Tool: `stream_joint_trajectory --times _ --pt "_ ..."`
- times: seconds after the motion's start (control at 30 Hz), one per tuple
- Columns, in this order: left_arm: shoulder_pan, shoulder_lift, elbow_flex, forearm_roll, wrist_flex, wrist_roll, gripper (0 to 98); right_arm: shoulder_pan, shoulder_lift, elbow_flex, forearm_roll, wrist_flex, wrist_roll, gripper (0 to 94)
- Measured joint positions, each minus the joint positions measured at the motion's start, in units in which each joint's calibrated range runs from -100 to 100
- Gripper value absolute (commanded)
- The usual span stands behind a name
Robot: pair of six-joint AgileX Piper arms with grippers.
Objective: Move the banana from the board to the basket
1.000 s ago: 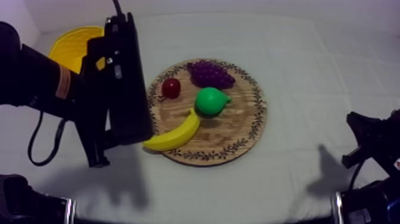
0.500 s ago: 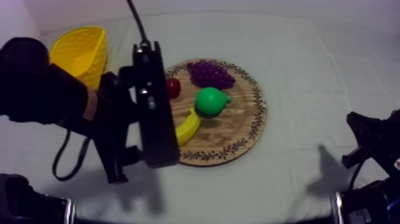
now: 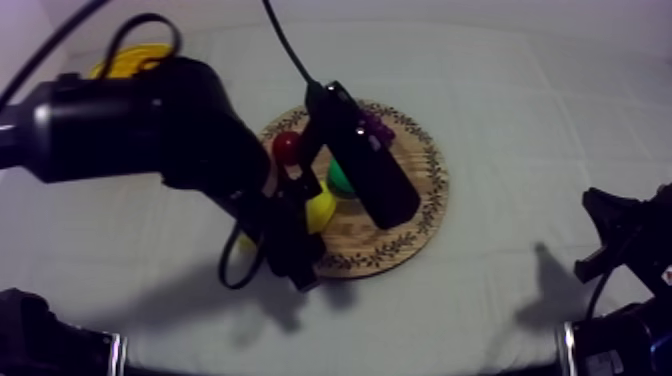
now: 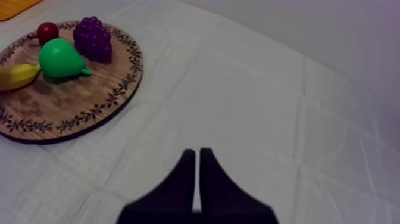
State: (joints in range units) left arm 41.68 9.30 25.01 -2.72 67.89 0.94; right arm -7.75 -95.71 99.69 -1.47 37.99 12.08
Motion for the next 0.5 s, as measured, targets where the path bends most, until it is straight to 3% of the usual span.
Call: stream_joint_trajectory --times 0.5 --pt "-4.31 9.84 -1.06 -3.86 -4.92 2.4 57.9 0.0 0.0 0.0 0.0 0.0 0.0 0.5"
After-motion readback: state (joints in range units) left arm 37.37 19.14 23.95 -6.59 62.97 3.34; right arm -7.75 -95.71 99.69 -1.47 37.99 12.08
